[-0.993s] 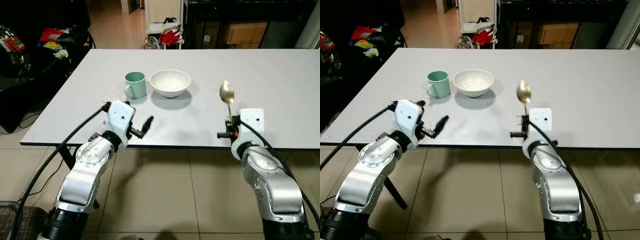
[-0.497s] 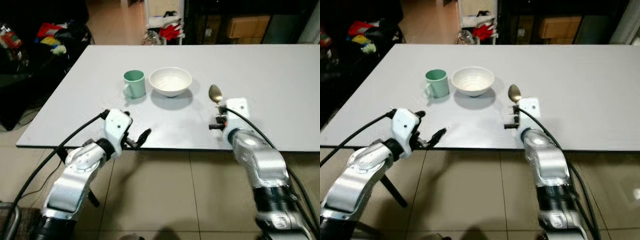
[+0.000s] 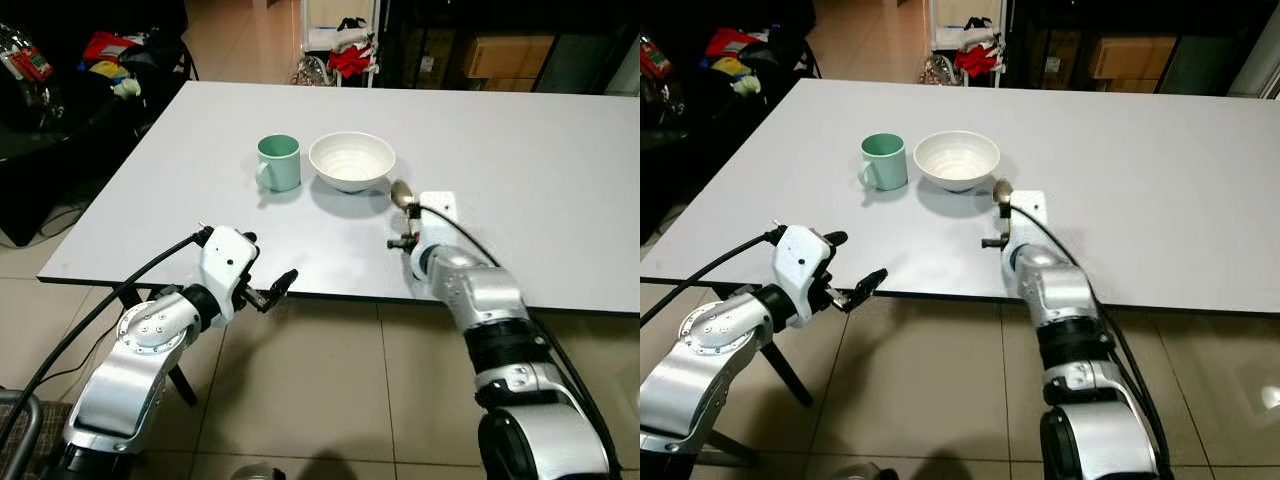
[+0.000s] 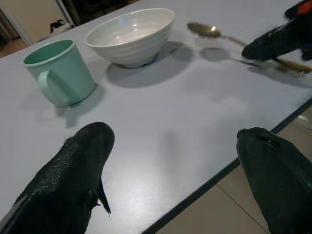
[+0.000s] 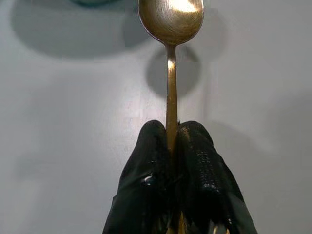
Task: Setting the table
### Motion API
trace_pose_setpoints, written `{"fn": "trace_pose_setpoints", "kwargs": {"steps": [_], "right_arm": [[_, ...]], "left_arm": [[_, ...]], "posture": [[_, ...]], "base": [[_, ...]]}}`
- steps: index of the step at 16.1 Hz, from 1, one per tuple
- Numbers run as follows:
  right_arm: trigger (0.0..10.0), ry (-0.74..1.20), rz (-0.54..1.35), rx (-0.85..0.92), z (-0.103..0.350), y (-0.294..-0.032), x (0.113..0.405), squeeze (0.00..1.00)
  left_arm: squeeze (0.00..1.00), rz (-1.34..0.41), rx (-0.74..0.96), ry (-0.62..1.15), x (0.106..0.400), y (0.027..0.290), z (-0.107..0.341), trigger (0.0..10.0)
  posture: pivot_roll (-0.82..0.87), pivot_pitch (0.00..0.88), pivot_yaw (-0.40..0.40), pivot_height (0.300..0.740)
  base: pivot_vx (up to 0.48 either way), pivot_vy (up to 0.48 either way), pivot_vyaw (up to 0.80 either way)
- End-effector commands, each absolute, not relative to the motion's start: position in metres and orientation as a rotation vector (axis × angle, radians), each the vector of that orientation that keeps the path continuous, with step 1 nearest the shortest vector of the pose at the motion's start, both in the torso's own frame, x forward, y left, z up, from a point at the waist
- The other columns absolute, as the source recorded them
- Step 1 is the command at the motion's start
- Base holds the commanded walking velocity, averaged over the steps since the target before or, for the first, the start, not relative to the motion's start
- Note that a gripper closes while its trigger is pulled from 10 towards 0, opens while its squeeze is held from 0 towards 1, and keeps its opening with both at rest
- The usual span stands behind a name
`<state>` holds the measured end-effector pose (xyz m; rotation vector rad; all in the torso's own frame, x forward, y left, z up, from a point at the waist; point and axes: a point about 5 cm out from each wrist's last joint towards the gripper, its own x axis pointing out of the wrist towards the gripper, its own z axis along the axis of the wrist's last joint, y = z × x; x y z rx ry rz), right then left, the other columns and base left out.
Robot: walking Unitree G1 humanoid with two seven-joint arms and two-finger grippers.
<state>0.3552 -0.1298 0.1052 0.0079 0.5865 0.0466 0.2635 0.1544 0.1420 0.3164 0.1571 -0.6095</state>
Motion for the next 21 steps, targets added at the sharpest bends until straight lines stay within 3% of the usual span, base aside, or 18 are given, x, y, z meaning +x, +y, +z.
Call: {"fn": "trace_pose_setpoints", "kwargs": {"steps": [1,12,13,14,15,16,21], "right_arm": [[10.0,0.561,0.03,0.017,0.111,-0.128,0.361,0.0],[10.0,0.657,0.002,0.014,0.091,-0.127,0.369,0.0],[10.0,0.657,-0.002,0.032,0.091,-0.126,0.37,0.25],[10.0,0.656,-0.004,0.035,0.091,-0.126,0.37,0.42],[10.0,0.655,-0.005,0.035,0.091,-0.126,0.371,0.42],[10.0,0.656,-0.007,0.036,0.09,-0.126,0.371,0.76],[10.0,0.645,-0.005,0.038,0.09,-0.121,0.372,0.79]], "left_arm": [[0.0,-0.638,0.315,0.166,0.26,0.152,0.142,10.0],[0.0,-0.658,0.31,0.176,0.253,0.15,0.143,10.0],[0.0,-0.656,0.31,0.175,0.253,0.151,0.144,10.0],[0.0,-0.655,0.312,0.174,0.253,0.151,0.144,10.0],[0.0,-0.655,0.313,0.174,0.253,0.151,0.144,10.0],[0.0,-0.654,0.313,0.175,0.254,0.151,0.144,10.0],[0.0,-0.647,0.322,0.174,0.258,0.151,0.145,10.0]], "posture": [[0.07,0.0,0.002,0.74],[0.08,0.0,-0.004,0.74],[0.08,0.0,-0.001,0.74],[0.08,0.0,-0.001,0.74],[0.08,0.0,-0.001,0.74],[0.08,0.0,0.001,0.74],[0.08,0.0,0.005,0.74]], "base": [[0.0,0.0,0.0],[0.0,0.0,0.0],[0.0,0.0,0.0],[0.0,0.0,0.0],[0.0,0.0,0.0],[0.0,0.0,0.0],[0.0,0.0,0.0]]}}
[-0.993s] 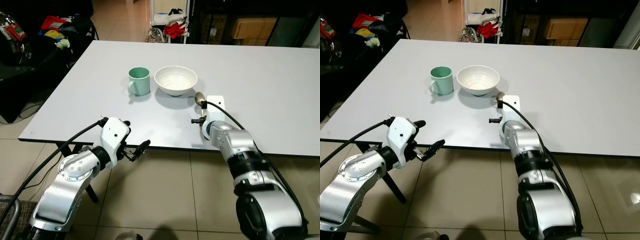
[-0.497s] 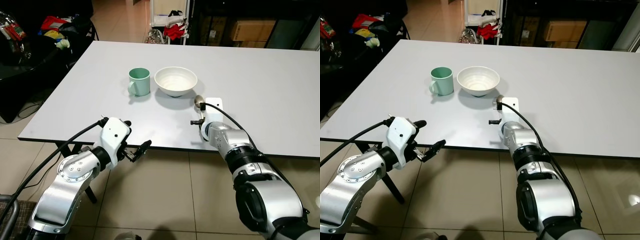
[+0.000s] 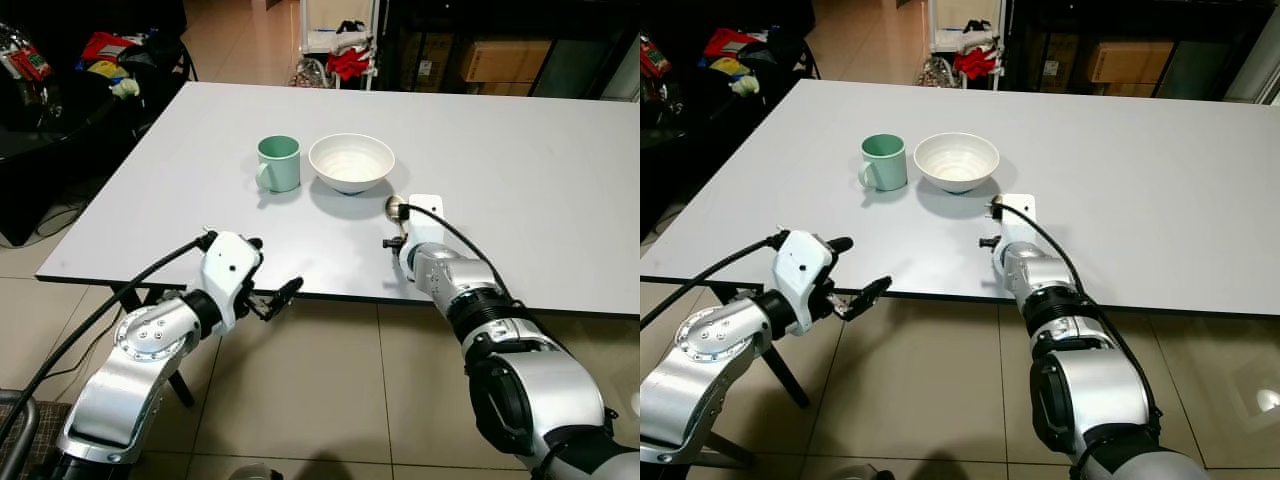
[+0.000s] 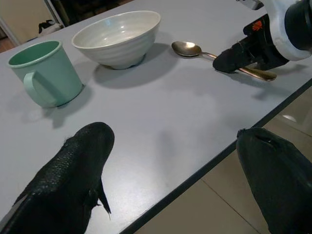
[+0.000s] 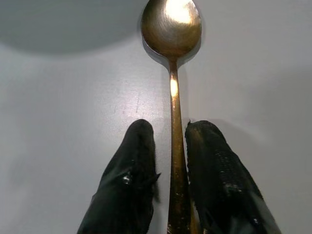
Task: Setting the table
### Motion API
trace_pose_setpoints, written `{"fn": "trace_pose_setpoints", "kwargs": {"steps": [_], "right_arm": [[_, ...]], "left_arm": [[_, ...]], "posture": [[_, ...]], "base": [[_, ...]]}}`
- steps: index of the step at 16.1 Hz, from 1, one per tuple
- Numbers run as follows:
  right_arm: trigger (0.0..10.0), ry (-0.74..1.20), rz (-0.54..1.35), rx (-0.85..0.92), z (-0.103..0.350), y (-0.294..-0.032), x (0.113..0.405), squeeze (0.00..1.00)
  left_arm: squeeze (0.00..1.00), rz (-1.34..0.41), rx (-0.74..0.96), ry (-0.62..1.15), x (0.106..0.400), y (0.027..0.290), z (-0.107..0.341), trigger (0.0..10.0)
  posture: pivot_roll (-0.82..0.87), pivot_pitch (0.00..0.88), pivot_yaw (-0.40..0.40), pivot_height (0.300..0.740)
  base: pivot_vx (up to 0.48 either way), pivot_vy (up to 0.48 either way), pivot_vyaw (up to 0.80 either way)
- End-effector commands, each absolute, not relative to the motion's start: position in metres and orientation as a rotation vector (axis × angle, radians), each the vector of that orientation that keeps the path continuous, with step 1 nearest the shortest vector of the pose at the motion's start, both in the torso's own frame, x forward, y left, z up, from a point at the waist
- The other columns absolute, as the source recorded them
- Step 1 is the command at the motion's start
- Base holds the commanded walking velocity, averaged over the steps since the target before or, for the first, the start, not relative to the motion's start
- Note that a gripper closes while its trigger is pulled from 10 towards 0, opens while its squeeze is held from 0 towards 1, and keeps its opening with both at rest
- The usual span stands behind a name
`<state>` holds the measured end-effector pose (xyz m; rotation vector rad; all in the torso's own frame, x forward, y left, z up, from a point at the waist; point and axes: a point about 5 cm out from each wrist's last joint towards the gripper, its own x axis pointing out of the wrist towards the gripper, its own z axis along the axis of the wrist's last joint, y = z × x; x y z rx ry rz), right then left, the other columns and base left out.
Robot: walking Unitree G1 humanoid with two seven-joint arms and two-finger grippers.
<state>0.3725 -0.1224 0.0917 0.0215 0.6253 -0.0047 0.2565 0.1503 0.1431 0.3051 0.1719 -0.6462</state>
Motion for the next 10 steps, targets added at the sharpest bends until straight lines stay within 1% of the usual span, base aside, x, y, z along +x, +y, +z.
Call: {"fn": "trace_pose_setpoints", "kwargs": {"steps": [1,2,4,5,7,8,9,10], "right_arm": [[10.0,0.638,-0.009,0.033,0.091,-0.121,0.372,0.79],[10.0,0.609,-0.008,0.012,0.096,-0.12,0.375,0.79],[10.0,0.569,0.005,-0.014,0.105,-0.118,0.378,0.75],[10.0,0.5,0.057,-0.055,0.121,-0.114,0.373,0.68],[10.0,0.391,0.098,-0.13,0.136,-0.121,0.336,0.65],[10.0,0.322,0.1,-0.165,0.139,-0.126,0.327,0.64],[10.0,0.238,0.109,-0.193,0.143,-0.131,0.315,0.67],[10.0,0.182,0.108,-0.109,0.146,-0.135,0.302,0.78]], "left_arm": [[0.0,-0.647,0.321,0.173,0.258,0.151,0.145,10.0],[0.0,-0.643,0.32,0.17,0.258,0.152,0.145,10.0],[0.0,-0.629,0.316,0.164,0.258,0.153,0.146,10.0],[0.0,-0.593,0.302,0.149,0.26,0.157,0.148,10.0],[0.0,-0.515,0.274,0.114,0.261,0.164,0.153,10.0],[0.0,-0.5,0.261,0.101,0.262,0.163,0.155,10.0],[0.0,-0.469,0.246,0.082,0.263,0.163,0.157,10.0],[0.0,-0.421,0.215,0.055,0.265,0.16,0.16,10.0]], "posture": [[0.08,0.0,0.004,0.74],[0.08,0.0,0.005,0.74],[0.08,0.0,0.002,0.74],[0.08,0.0,0.003,0.74],[0.08,0.0,0.01,0.74],[0.08,0.0,0.012,0.74],[0.07,0.0,0.018,0.74],[0.06,0.0,0.03,0.74]], "base": [[0.0,0.0,0.0],[0.0,0.0,0.0],[0.0,0.0,0.0],[0.0,0.0,0.0],[0.0,0.0,0.0],[0.0,0.0,0.0],[0.0,0.0,0.0],[0.0,0.0,0.0]]}}
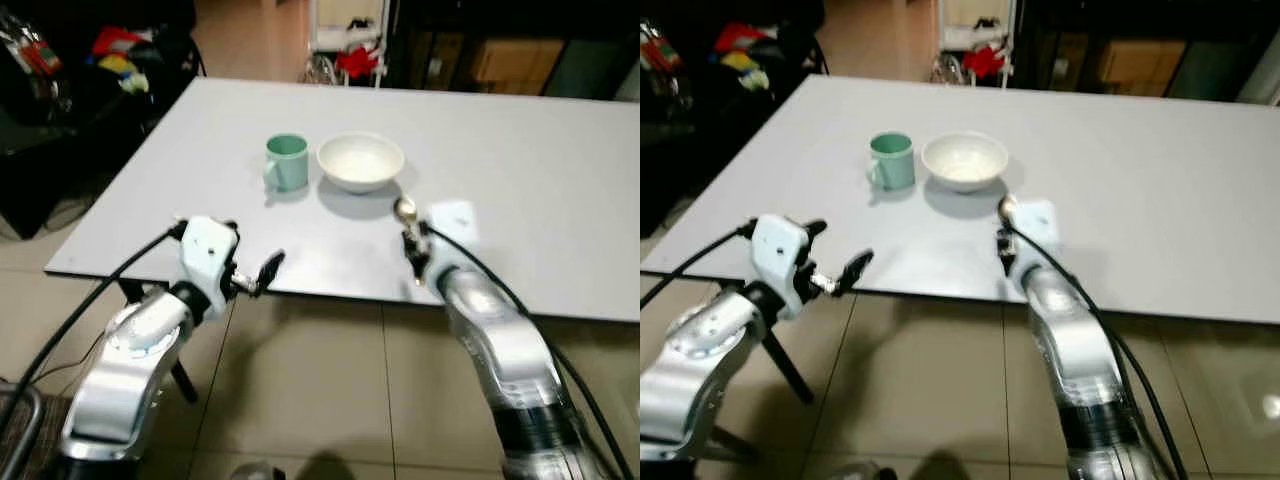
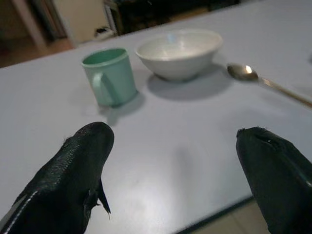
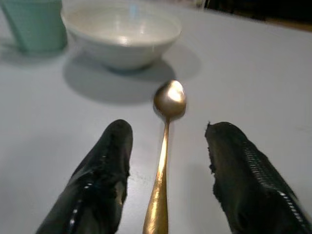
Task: Setting the table
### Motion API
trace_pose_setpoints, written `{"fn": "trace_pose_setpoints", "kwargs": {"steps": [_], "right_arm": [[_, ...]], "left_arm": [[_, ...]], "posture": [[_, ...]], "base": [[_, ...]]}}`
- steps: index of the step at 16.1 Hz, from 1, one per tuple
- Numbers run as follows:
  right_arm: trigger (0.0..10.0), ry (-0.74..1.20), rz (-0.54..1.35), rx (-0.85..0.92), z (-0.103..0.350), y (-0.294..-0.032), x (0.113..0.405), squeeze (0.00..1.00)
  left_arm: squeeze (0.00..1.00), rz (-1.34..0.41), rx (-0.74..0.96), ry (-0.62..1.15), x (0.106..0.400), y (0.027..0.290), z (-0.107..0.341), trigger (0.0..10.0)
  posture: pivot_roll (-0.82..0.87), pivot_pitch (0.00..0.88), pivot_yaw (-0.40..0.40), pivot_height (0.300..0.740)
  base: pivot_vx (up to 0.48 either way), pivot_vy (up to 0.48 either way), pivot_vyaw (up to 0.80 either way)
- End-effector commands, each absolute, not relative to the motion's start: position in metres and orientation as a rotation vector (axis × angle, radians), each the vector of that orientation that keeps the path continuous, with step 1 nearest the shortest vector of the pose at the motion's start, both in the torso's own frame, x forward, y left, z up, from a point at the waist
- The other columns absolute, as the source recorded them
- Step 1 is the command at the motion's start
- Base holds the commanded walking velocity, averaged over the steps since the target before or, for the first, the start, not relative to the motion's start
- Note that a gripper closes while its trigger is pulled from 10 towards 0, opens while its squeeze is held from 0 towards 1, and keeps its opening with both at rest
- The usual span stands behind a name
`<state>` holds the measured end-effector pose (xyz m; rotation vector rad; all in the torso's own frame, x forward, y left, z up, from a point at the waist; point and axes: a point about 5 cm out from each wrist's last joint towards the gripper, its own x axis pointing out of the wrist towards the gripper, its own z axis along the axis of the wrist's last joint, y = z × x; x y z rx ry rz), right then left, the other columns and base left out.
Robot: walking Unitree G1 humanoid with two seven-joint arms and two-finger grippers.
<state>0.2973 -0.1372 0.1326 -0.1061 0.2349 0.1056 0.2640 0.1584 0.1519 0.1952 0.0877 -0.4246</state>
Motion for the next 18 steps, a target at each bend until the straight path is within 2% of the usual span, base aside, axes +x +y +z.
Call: {"fn": "trace_pose_setpoints", "kwargs": {"steps": [1,3,5,12,15,18], "right_arm": [[10.0,0.155,0.143,-0.046,0.146,-0.135,0.294,1.0],[10.0,0.089,0.229,-0.029,0.149,-0.135,0.278,1.0],[10.0,0.081,0.273,-0.034,0.148,-0.139,0.26,1.0],[10.0,0.027,0.378,-0.019,0.161,-0.128,0.244,1.0],[10.0,0.013,0.371,0.0,0.163,-0.128,0.245,1.0],[10.0,0.003,0.351,-0.015,0.16,-0.127,0.241,1.0]], "left_arm": [[0.0,-0.375,0.192,0.038,0.267,0.158,0.161,10.0],[0.0,-0.299,0.15,0.024,0.268,0.152,0.16,10.0],[0.0,-0.316,0.143,0.035,0.263,0.139,0.154,10.0],[0.0,-0.237,0.154,0.041,0.269,0.146,0.151,10.0],[0.0,-0.252,0.141,0.029,0.271,0.136,0.154,10.0],[0.0,-0.25,0.158,0.04,0.272,0.141,0.15,10.0]], "posture": [[0.06,0.0,0.038,0.74],[0.04,0.0,0.047,0.74],[0.04,0.0,0.048,0.74],[0.02,0.0,0.06,0.74],[0.03,0.0,0.071,0.74],[0.02,0.0,0.067,0.74]], "base": [[0.0,0.0,0.0],[0.0,0.0,0.8],[0.0,0.0,0.8],[0.0,0.0,0.8],[0.0,0.0,0.8],[0.0,0.0,0.8]]}}
